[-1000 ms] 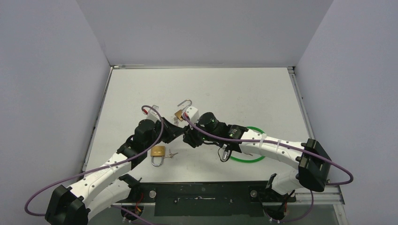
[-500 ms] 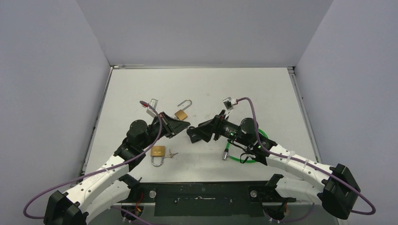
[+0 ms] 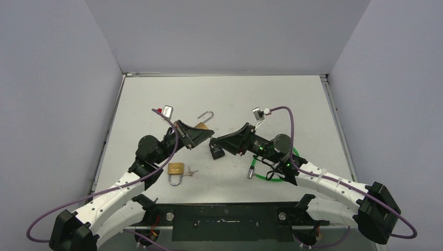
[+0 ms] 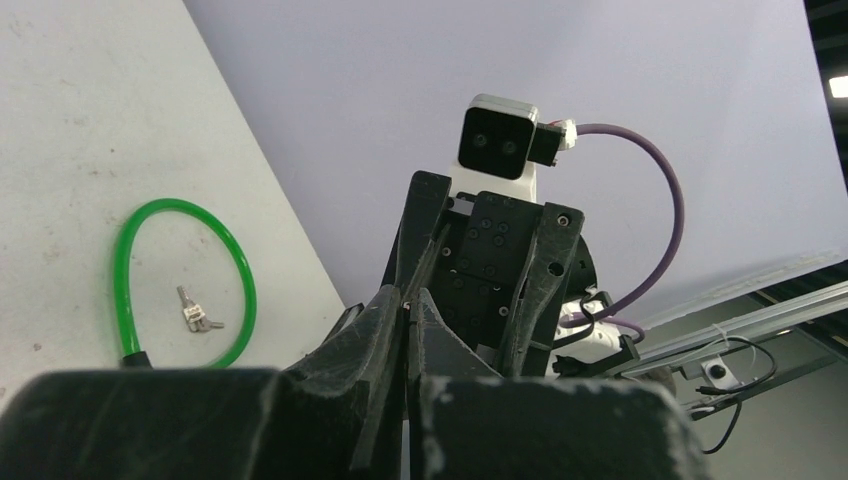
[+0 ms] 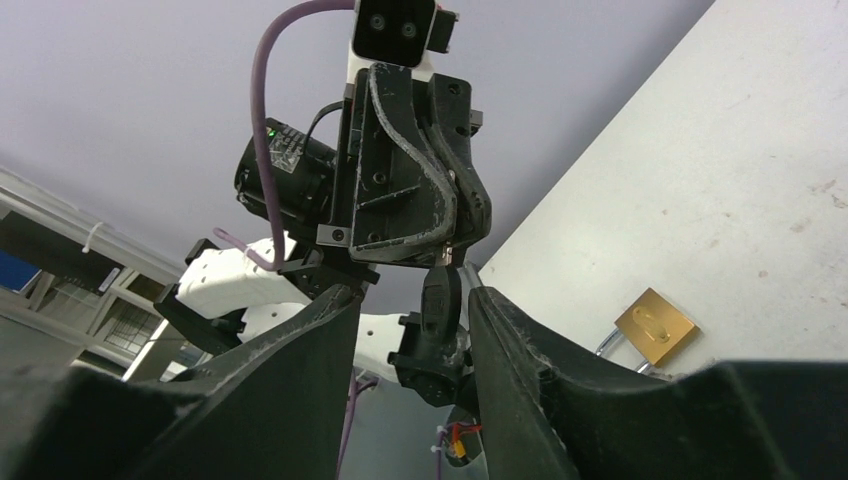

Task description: Unlock with the key

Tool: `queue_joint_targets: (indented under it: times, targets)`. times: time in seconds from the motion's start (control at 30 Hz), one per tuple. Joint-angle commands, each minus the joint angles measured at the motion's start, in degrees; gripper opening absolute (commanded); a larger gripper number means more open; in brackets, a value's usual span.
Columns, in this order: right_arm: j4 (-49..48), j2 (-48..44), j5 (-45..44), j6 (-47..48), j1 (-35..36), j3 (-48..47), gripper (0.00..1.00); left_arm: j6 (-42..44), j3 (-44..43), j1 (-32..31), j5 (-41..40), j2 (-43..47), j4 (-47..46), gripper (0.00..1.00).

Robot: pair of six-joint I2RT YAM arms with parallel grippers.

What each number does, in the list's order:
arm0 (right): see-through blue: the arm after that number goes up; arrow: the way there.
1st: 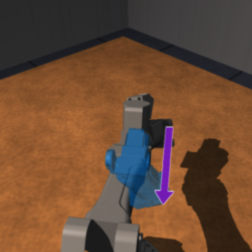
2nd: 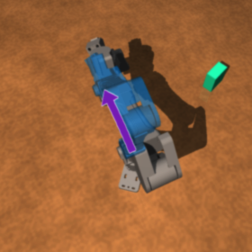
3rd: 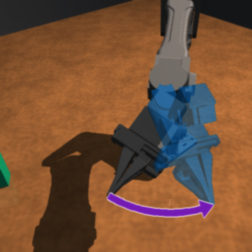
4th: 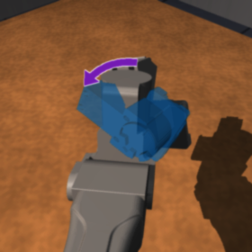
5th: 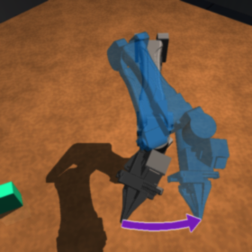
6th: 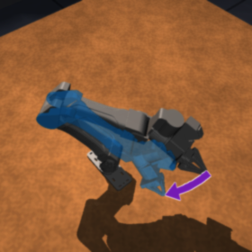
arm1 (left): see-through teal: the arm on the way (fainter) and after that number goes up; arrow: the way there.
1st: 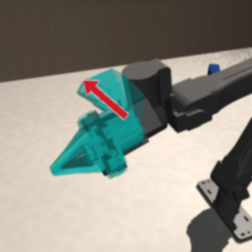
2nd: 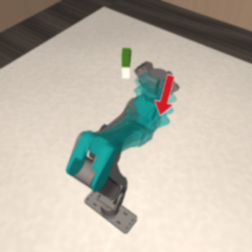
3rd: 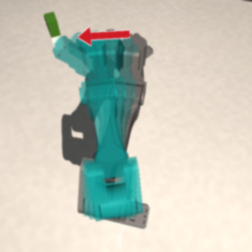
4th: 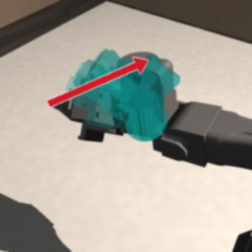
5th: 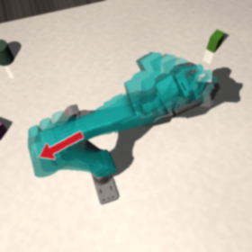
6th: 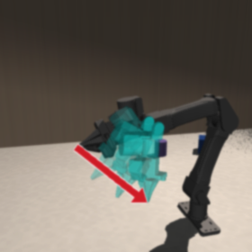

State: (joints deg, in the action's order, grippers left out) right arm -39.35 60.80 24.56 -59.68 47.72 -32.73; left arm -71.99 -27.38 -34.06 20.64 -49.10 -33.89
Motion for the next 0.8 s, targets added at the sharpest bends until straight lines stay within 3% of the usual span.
queue_joint_targets:
  times: [0.0, 0.2, 0.33, 0.4, 0.53, 0.6, 0.67, 0.77]
  targets:
    - [-5.54, 0.95, 2.37, -1.88, 0.41, -0.11, 0.42, -2.98, -0.97, 0.05, 1.96, -1.38, -7.34, 0.00]
    - [-6.58, 2.40, 3.96, -3.25, 0.31, -0.80, 0.26, -3.92, -0.08, 0.05, 1.50, -2.34, -10.64, 0.00]
    - [-6.50, 2.43, 3.26, -3.62, 0.34, -0.66, 0.03, -3.99, 0.14, 0.05, 1.13, -2.07, -10.63, 0.00]
    - [-5.89, 1.97, 2.08, -2.72, 0.22, -0.30, 0.00, -3.12, -0.40, 0.05, 1.16, -1.78, -8.69, 0.01]
    - [-2.68, 0.07, -0.23, 1.18, 0.08, 0.47, 0.00, 2.25, -1.41, 0.09, -3.36, 1.21, 2.08, 0.58]
    - [0.72, -1.43, -1.63, 3.41, -0.16, 1.00, 0.00, 6.35, -2.25, 0.14, -7.38, 4.54, 9.20, 0.78]
    - [3.64, -3.06, -2.91, 5.64, -0.36, 1.88, 0.00, 10.82, -4.00, 0.14, -13.54, 7.13, 19.19, 0.88]
    - [7.52, -5.31, -4.57, 8.14, -0.57, 3.68, 0.00, 17.56, -7.87, 0.09, -21.63, 8.57, 33.93, 0.91]
